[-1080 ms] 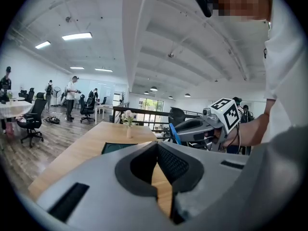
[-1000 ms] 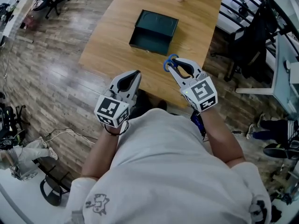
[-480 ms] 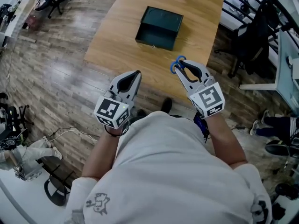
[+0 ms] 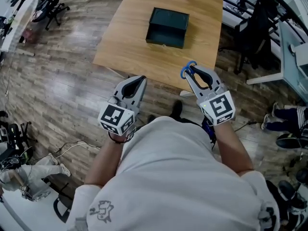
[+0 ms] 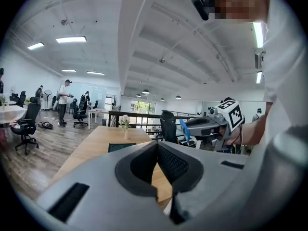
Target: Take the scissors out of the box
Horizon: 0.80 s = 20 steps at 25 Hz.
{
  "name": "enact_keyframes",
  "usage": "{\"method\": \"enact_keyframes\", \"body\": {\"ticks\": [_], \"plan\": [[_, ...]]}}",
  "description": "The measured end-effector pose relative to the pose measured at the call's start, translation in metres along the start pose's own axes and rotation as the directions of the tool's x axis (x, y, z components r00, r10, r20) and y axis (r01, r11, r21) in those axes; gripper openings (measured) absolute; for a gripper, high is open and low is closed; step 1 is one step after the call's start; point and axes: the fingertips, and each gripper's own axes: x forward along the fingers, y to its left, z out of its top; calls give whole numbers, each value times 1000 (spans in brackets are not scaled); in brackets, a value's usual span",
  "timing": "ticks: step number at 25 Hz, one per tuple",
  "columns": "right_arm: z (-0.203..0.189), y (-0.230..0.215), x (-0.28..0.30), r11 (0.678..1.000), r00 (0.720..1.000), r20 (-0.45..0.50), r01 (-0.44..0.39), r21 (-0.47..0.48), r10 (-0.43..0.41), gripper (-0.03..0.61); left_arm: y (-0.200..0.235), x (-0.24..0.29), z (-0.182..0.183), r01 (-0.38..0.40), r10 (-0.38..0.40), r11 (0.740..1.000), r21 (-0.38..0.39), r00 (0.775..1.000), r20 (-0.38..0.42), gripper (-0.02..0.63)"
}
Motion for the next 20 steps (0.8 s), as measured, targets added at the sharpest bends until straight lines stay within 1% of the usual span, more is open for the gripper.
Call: {"method": "enact_keyframes", "body": {"ticks": [4, 8, 14, 20], "plan": [[4, 21, -12, 998, 998, 2, 56, 8, -56, 91, -2, -21, -1, 47, -47, 999, 13, 999, 8, 5], [4, 42, -23, 996, 996, -3, 85, 11, -85, 91, -5, -38, -6, 84, -84, 996, 10, 996, 9, 5], [0, 46, -46, 994, 994, 17, 107, 14, -107, 91, -24, -44, -8, 94, -94, 995, 30, 995, 19, 6], [1, 43, -66, 997, 996, 40, 80, 5, -80, 91, -48, -37, -3, 70, -72, 997, 35, 997, 39, 6]]}}
